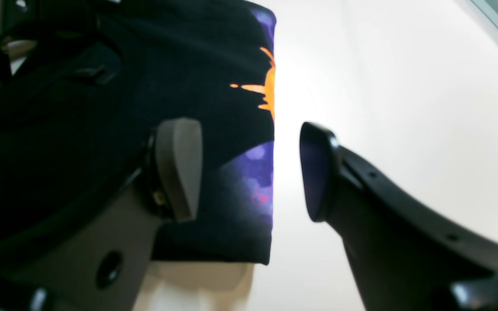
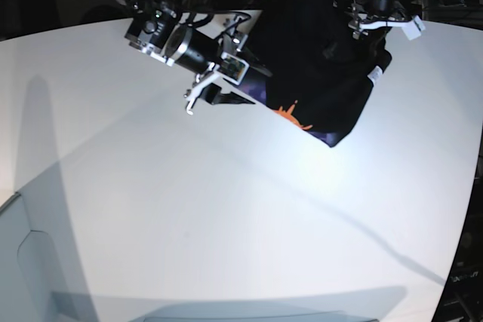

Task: Fold the T-shirt properly
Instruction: 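Grasp the bundle's edges with both grippers and pull it flat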

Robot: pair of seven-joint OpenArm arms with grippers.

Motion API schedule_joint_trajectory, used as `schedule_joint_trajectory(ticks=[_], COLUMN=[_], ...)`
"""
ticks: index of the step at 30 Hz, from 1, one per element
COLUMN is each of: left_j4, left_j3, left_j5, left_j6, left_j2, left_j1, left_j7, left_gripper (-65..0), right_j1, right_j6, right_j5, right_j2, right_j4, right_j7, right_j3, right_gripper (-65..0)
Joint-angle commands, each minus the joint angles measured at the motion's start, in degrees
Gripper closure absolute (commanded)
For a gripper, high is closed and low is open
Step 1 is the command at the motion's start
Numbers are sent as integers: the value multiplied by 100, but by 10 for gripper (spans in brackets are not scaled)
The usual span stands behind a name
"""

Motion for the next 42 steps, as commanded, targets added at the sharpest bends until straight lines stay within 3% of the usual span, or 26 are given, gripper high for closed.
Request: schedule_joint_trajectory(ticks=[1,5,10,16,28,34,42], left_j4=[42,578,974,1114,1361,1229,868], left_j3=[-27,-10,-18,-36,-36,34,702], left_j5=[111,102,102,93,-355,-347,-329], left_j6=[167,167,167,167,167,167,211], left_j2=[-17,19,36,36,-8,10,-8], left_j1=[141,405,581,677,1425,1134,642], left_j7=[75,75,75,75,75,84,84], left_gripper=[-393,-533,-584,-587,-587,-587,-587], right_j1=[21,30,205,539,1023,1313,1436], right_j6=[50,50,50,42,33,24,24], right_j5=[125,125,125,116,116,116,116], right_j2=[-35,-61,-237,-545,-589,-598,-642], right_j4=[97,-70,-554,-1433,-2321,-2752,-2769], right_j7=[163,163,172,180,207,216,216], right_j3=[5,-4,5,5,14,14,497], right_gripper=[-359,-359,-359,-359,-359,-359,-360])
